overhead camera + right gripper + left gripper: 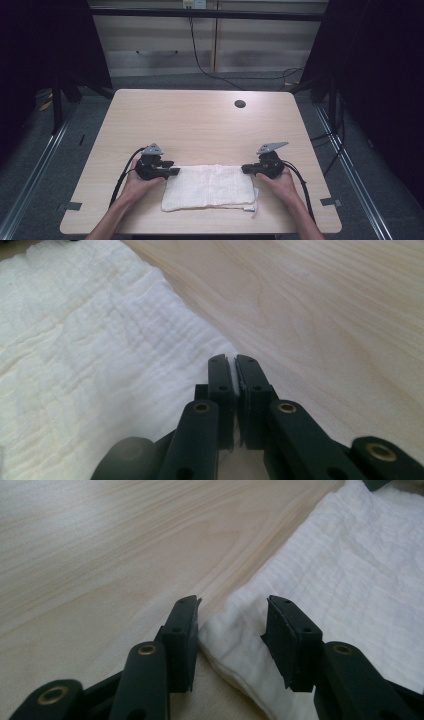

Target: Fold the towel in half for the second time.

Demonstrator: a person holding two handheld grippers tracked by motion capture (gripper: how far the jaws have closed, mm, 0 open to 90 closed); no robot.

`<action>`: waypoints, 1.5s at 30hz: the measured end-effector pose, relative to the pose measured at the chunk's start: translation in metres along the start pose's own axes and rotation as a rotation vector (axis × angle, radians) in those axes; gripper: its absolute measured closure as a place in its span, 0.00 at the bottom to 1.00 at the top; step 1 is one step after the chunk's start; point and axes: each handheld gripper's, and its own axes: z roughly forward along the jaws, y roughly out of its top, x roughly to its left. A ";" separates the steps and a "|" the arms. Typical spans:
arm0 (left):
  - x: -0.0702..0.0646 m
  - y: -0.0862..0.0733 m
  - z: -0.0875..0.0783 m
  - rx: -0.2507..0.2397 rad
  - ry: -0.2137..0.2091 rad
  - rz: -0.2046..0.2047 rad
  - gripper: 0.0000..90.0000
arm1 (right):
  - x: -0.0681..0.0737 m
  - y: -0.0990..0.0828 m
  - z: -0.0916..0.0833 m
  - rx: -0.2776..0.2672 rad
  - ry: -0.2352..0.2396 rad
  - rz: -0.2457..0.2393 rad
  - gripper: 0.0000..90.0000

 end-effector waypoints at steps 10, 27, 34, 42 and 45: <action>0.001 -0.006 0.000 -0.024 -0.041 -0.039 0.94 | 0.002 0.000 -0.001 -0.002 -0.002 -0.003 0.97; 0.004 -0.001 -0.029 -0.110 -0.038 -0.061 0.94 | 0.013 0.017 -0.025 -0.183 0.046 -0.030 0.97; 0.005 0.008 -0.041 -0.172 -0.027 -0.066 0.94 | 0.015 0.038 -0.033 -0.184 0.043 -0.072 0.97; 0.005 0.005 -0.043 -0.171 -0.038 -0.078 0.94 | 0.028 0.034 -0.033 -0.207 0.064 -0.100 0.97; 0.006 0.004 -0.041 -0.160 -0.017 -0.084 0.94 | 0.038 0.030 -0.037 -0.208 0.077 -0.128 0.97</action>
